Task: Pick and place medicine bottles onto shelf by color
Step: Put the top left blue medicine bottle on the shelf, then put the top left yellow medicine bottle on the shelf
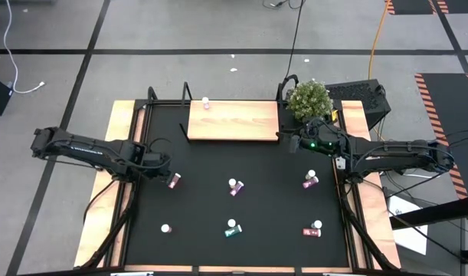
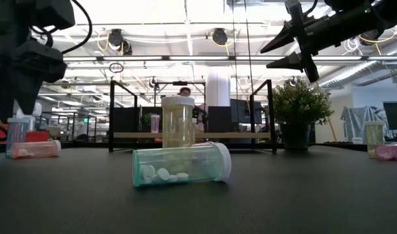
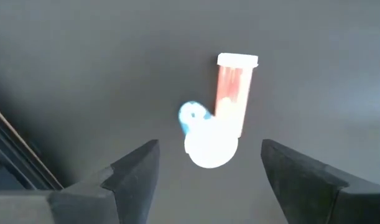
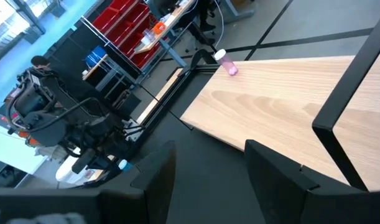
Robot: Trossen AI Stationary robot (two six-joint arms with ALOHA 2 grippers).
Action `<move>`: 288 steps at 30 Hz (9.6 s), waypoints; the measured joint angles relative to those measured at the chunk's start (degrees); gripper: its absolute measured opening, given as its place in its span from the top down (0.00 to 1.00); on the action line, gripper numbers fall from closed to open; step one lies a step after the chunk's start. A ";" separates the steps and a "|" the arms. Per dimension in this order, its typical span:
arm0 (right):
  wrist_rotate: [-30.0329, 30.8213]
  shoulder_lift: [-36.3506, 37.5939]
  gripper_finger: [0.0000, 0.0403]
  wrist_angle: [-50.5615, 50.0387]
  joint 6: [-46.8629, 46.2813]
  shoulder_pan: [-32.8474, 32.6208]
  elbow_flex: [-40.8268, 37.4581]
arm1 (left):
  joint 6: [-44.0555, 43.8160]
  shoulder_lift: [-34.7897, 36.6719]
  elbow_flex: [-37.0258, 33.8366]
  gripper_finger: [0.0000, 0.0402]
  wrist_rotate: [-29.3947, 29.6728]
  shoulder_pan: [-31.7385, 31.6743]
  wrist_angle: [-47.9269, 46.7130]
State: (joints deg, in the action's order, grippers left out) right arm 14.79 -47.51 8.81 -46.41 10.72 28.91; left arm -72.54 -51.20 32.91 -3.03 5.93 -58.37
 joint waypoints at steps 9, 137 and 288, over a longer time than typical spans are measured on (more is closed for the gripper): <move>0.04 0.00 0.54 0.03 -0.29 0.00 0.00 | 1.48 -5.34 -0.57 0.33 0.49 1.27 1.62; 6.03 -0.03 0.54 2.06 6.95 0.15 0.00 | 98.85 -77.00 87.16 0.65 0.72 -46.29 -10.21; -2.19 0.00 0.54 -1.65 7.69 -1.40 0.00 | 99.10 -62.25 78.33 0.70 -4.98 -42.59 10.57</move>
State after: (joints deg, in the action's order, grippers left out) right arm 12.60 -47.51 7.16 -38.73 9.32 28.91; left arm 26.56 -113.45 111.24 -8.01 -36.65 -47.80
